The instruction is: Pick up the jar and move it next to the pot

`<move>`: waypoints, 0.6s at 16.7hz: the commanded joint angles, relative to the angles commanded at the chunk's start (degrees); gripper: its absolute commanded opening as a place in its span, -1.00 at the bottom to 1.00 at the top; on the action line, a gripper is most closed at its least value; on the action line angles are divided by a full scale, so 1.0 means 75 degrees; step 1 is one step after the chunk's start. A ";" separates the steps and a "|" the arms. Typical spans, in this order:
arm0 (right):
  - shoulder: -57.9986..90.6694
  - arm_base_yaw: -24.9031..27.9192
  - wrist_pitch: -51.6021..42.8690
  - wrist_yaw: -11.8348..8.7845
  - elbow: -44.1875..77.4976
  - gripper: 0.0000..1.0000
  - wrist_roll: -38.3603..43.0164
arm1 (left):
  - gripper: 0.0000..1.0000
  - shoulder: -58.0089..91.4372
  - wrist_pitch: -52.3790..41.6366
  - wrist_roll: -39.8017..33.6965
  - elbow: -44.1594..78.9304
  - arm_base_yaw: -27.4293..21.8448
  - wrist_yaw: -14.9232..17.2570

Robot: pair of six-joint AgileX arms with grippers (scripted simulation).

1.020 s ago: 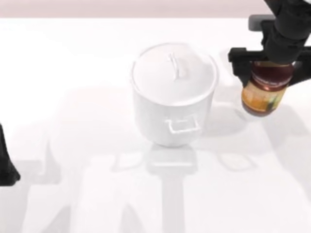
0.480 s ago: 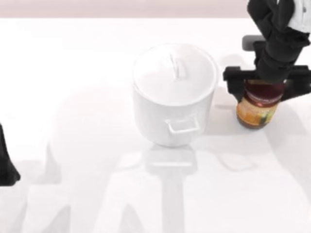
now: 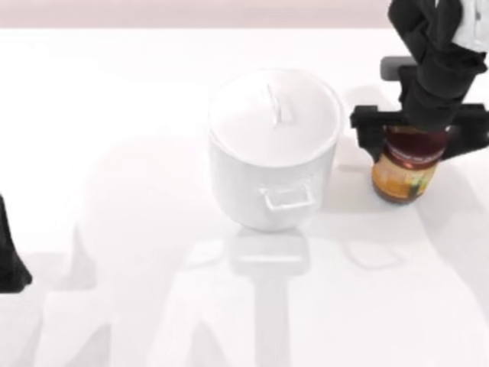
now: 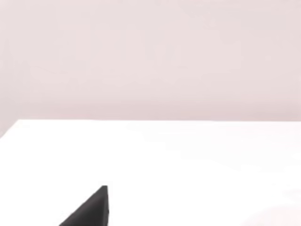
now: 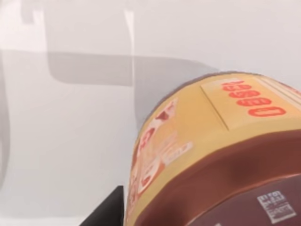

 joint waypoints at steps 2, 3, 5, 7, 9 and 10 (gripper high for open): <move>0.0000 0.0000 0.0000 0.0000 0.0000 0.21 0.0000 | 1.00 0.0000 0.0000 0.0000 0.0000 0.0000 0.0000; 0.0000 0.0000 0.0000 0.0000 0.0000 0.36 0.0000 | 1.00 0.0000 0.0000 0.0000 0.0000 0.0000 0.0000; 0.0000 0.0000 0.0000 0.0000 0.0000 0.66 0.0000 | 1.00 0.0000 0.0000 0.0000 0.0000 0.0000 0.0000; 0.0000 0.0000 0.0000 0.0000 0.0000 0.96 0.0000 | 1.00 0.0000 0.0000 0.0000 0.0000 0.0000 0.0000; 0.0000 0.0000 0.0000 0.0000 0.0000 1.00 0.0000 | 1.00 0.0000 0.0000 0.0000 0.0000 0.0000 0.0000; 0.0000 0.0000 0.0000 0.0000 0.0000 1.00 0.0000 | 1.00 0.0000 0.0000 0.0000 0.0000 0.0000 0.0000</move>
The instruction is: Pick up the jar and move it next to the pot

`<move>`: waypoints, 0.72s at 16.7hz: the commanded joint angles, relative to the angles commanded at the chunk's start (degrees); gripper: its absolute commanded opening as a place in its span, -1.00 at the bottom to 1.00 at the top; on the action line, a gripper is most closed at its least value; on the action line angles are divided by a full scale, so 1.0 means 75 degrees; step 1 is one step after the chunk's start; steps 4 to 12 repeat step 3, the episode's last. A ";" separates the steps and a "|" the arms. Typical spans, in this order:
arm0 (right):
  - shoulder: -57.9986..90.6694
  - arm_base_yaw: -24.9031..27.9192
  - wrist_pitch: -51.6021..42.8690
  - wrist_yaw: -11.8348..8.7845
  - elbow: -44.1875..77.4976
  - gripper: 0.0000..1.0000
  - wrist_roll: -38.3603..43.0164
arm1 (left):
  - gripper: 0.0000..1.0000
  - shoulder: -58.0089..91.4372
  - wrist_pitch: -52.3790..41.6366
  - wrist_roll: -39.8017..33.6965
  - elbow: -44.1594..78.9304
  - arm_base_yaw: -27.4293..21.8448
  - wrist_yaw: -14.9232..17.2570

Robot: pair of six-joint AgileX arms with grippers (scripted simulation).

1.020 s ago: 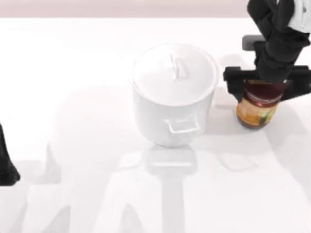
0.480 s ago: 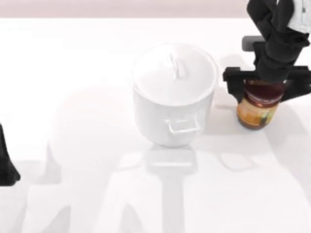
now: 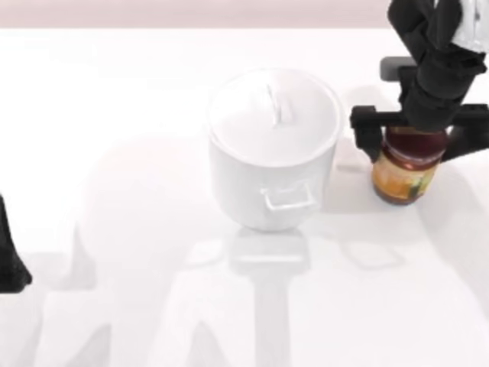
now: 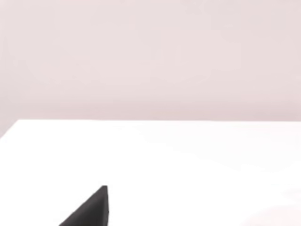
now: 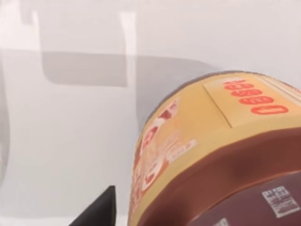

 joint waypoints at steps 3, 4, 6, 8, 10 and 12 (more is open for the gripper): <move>0.0000 0.0000 0.0000 0.0000 0.0000 1.00 0.0000 | 1.00 0.0000 0.0000 0.0000 0.0000 0.0000 0.0000; 0.0000 0.0000 0.0000 0.0000 0.0000 1.00 0.0000 | 1.00 0.0000 0.0000 0.0000 0.0000 0.0000 0.0000; 0.0000 0.0000 0.0000 0.0000 0.0000 1.00 0.0000 | 1.00 0.0000 0.0000 0.0000 0.0000 0.0000 0.0000; 0.0000 0.0000 0.0000 0.0000 0.0000 1.00 0.0000 | 1.00 0.0000 0.0000 0.0000 0.0000 0.0000 0.0000; 0.0000 0.0000 0.0000 0.0000 0.0000 1.00 0.0000 | 1.00 0.0000 0.0000 0.0000 0.0000 0.0000 0.0000; 0.0000 0.0000 0.0000 0.0000 0.0000 1.00 0.0000 | 1.00 0.0000 0.0000 0.0000 0.0000 0.0000 0.0000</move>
